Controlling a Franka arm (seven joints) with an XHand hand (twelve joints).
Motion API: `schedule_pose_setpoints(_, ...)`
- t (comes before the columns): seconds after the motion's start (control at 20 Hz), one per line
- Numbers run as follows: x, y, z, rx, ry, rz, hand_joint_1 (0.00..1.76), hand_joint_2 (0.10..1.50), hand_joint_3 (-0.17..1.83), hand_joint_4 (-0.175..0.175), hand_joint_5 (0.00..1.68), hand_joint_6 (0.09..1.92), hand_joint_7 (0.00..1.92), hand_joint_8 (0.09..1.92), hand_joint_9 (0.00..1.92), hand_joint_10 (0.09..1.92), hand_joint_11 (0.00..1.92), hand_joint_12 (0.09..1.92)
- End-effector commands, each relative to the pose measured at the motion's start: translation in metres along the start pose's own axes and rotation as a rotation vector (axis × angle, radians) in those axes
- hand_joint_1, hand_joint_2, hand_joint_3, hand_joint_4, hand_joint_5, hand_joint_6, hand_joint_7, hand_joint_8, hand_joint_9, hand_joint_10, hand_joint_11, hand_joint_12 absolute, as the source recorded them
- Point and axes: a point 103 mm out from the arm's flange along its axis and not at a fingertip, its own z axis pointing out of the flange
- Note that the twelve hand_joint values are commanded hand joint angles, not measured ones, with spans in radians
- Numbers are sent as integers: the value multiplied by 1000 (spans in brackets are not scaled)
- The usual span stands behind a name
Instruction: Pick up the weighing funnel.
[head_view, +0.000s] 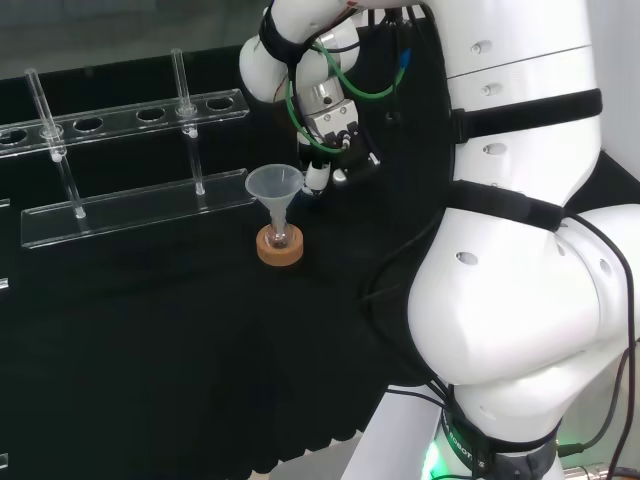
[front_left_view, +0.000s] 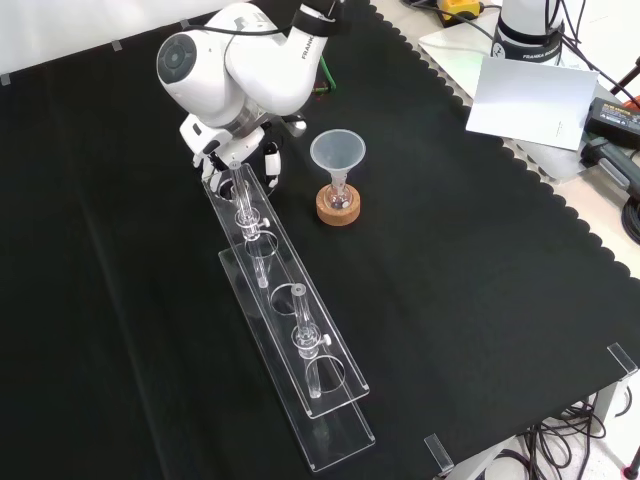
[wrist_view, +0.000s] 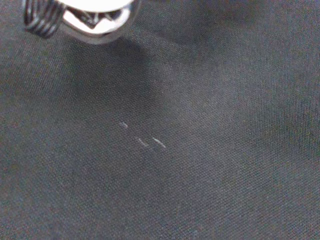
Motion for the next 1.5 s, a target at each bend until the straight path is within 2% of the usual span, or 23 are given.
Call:
schedule_pose_setpoints(0.05,2,2,0,4,2,5,933,608,593,13,691,607,608,629,852,450,566,1260)
schedule_pose_setpoints(0.35,10,6,0,-9,-8,20,928,607,596,9,679,611,605,631,850,449,567,1259)
schedule_pose_setpoints(0.6,5,5,-2,-20,-19,12,926,607,600,8,677,620,604,634,850,449,567,1259)
schedule_pose_setpoints(1.3,7,5,-2,-7,-43,9,928,607,607,16,729,649,609,640,852,451,571,1259)
schedule_pose_setpoints(1.5,16,6,-2,-7,-50,13,928,606,608,16,732,651,610,641,853,452,572,1258)
